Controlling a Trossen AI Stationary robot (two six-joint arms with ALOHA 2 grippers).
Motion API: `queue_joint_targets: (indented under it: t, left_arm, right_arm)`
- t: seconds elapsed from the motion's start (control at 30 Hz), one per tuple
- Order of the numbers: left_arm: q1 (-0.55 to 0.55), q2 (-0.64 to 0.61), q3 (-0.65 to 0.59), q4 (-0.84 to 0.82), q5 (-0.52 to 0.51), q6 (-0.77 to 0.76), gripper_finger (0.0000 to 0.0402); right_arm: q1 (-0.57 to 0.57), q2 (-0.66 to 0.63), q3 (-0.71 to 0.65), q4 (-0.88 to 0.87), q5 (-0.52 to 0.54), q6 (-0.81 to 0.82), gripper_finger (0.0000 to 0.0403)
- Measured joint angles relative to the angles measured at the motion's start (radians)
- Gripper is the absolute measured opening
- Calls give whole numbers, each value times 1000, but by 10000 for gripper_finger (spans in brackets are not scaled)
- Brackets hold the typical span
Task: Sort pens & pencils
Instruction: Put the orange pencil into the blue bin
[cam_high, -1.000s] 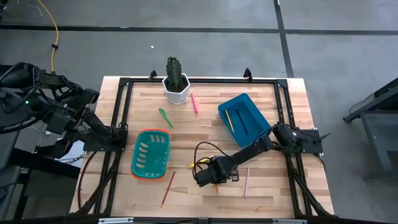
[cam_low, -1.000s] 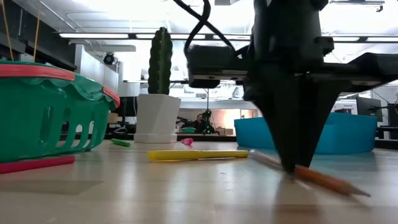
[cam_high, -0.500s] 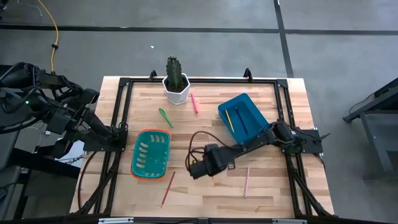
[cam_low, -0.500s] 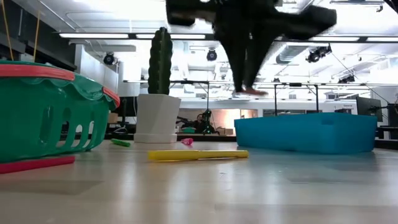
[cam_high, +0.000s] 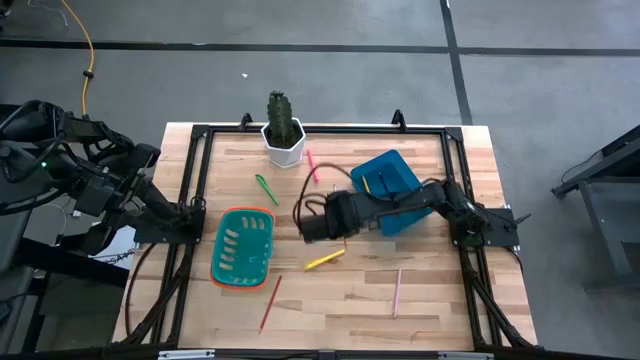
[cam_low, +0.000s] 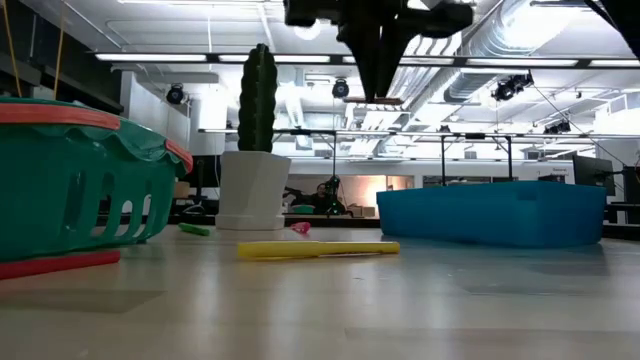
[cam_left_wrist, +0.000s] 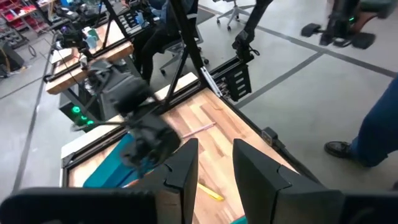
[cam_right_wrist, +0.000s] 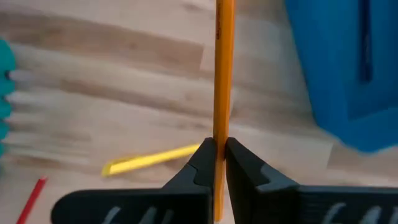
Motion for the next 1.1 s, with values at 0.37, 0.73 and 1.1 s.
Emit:
queue_joint_targets:
  t: [0.37, 0.73, 1.1]
  left_arm:
    - [0, 0, 0, 0, 34, -13, 88]
    - [0, 0, 0, 0, 34, -13, 88]
    - [0, 0, 0, 0, 27, -23, 88]
  right_arm:
    - [-112, -75, -4, -1, 27, -134, 5]
    - [-170, -166, -5, -1, 72, -218, 5]
    - [-211, -265, -5, -1, 71, -276, 5]
